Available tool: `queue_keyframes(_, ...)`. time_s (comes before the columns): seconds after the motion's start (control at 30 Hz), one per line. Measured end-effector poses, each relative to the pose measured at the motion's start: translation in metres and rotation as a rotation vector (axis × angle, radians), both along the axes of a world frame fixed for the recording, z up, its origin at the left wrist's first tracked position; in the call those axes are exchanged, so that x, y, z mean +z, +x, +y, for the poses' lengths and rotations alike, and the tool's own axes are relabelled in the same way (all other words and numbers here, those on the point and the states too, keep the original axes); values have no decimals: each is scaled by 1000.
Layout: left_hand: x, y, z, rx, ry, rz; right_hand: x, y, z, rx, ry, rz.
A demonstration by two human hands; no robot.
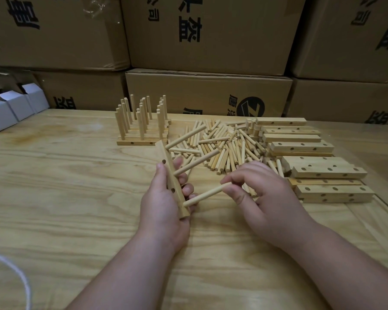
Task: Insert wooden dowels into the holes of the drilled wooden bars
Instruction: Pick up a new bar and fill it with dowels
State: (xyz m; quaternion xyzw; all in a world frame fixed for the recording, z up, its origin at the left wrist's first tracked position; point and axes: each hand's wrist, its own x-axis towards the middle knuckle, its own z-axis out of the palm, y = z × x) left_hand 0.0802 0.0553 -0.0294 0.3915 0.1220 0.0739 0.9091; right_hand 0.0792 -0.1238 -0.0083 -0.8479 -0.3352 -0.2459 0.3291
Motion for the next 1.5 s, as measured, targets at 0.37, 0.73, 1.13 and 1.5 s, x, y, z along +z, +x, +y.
queue_keyframes(0.37,10,-9,-6,-25,-87,-171,-7,-16,22,34,387,612)
queue_keyframes(0.73,6,-9,-16,-315,49,-128,-3,-13,22,-82,572,643)
queue_keyframes(1.13,9,-7,-14,-360,92,17,37,69,82,-184,181,467)
queue_keyframes(1.5,13,-4,-9,-381,-106,75,21,152,152,-221,-310,372)
